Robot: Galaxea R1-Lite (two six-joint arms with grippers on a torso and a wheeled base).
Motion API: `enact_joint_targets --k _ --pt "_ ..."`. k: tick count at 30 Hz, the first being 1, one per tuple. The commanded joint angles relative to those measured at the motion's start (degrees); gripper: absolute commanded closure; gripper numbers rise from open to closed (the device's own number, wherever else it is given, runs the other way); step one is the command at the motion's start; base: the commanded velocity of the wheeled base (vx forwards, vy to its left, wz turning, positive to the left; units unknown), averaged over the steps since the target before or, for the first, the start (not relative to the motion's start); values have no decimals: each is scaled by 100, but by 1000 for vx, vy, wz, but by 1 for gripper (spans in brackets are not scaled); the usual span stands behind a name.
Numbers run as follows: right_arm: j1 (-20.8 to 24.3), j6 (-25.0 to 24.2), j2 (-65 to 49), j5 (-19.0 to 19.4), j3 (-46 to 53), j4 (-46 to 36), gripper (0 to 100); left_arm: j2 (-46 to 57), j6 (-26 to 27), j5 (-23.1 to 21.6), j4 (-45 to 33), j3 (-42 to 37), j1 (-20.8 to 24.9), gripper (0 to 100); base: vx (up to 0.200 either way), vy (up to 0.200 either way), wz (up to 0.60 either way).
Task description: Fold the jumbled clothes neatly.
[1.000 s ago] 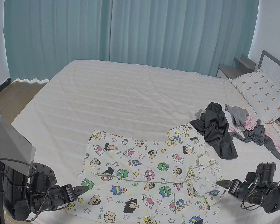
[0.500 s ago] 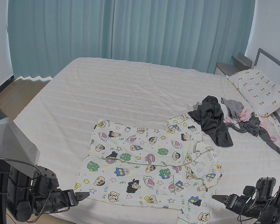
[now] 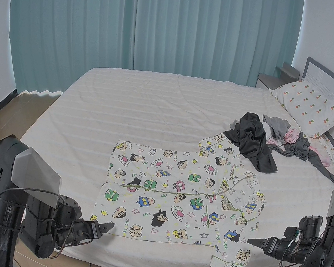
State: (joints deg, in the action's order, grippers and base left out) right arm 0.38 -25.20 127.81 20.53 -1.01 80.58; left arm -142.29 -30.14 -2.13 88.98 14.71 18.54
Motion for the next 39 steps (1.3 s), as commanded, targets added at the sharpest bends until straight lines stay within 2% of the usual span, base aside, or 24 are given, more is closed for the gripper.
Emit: enact_joint_targets --k 1,11,12,22,24,27,30,35,38,39 --pt "15 6 7 -5 101 10 0 -299 87 11 41 339 9 0 0 0 0" --pt "15 15 7 -23 101 10 0 -299 306 -6 -408 585 35 0 0 0 0" --pt "15 15 7 -23 101 10 0 -291 315 -6 -487 603 35 100 0 0 0" --pt "15 68 43 -84 101 -78 0 -273 350 55 -531 585 27 100 0 0 0" --pt "6 270 166 -84 101 -86 0 -273 315 108 -504 568 18 100 0 0 0" --pt "-64 955 605 -102 101 -86 0 -256 263 117 -496 506 -8 100 0 0 0" --pt "-55 1368 974 -111 101 -25 0 -220 122 117 -408 462 -17 100 0 0 0" --pt "156 1825 1343 -93 92 160 0 -220 -28 117 -21 286 -79 100 0 0 0" --pt "279 1852 1475 -102 101 432 0 -247 -28 108 102 225 -70 100 0 0 0" --pt "410 1825 1704 -111 92 854 0 -247 -36 99 102 216 -70 100 0 0 0"
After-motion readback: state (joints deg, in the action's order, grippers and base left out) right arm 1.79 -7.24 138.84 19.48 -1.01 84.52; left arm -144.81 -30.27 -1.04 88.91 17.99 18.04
